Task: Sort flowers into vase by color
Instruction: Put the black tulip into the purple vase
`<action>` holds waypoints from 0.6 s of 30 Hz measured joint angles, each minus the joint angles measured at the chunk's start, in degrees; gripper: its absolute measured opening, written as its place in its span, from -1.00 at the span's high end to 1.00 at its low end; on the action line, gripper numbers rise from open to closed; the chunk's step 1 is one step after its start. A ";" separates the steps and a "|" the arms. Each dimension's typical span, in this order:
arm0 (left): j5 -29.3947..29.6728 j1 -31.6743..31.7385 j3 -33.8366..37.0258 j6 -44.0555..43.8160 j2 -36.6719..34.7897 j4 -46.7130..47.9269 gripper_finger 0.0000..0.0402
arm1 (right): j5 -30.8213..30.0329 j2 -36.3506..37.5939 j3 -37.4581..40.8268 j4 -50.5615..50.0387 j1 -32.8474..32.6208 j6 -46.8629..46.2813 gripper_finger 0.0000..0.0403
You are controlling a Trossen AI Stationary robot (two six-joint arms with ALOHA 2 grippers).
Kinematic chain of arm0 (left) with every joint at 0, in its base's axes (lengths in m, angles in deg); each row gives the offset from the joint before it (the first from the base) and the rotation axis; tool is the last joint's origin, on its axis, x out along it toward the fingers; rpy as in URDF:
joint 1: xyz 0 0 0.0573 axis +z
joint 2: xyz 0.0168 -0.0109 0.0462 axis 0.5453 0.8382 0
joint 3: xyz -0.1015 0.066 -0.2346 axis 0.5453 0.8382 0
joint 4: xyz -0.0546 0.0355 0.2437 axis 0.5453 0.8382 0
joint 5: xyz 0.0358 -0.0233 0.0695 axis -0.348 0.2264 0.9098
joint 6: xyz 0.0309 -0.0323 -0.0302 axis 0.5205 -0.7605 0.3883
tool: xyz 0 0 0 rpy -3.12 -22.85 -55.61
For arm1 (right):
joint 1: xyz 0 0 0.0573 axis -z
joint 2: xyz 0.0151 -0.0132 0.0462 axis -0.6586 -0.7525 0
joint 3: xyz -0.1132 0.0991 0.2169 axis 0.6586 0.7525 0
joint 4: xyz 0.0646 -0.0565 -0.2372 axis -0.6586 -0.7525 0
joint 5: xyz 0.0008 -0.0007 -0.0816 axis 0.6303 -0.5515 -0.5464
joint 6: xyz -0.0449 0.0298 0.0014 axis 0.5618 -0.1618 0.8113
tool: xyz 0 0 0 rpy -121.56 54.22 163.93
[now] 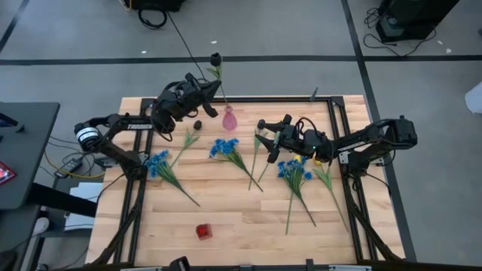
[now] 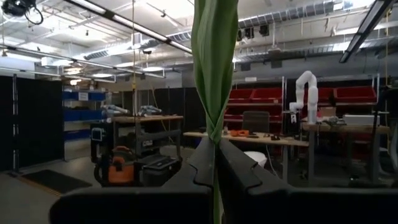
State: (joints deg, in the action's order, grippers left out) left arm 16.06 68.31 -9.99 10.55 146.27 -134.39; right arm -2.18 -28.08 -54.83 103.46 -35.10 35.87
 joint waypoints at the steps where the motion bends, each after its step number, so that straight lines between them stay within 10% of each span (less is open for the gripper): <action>1: 0.02 0.00 0.00 -0.05 0.39 -0.20 0.94 | -0.01 0.00 0.00 0.00 0.00 0.00 -0.23; 18: -0.88 -1.94 3.56 -1.71 3.07 4.91 0.94 | 0.00 0.02 0.00 0.31 0.00 -0.02 -0.23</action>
State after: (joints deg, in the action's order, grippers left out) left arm 15.19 66.37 -6.43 8.84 149.34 -129.48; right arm -2.18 -28.06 -54.83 103.77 -35.10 35.85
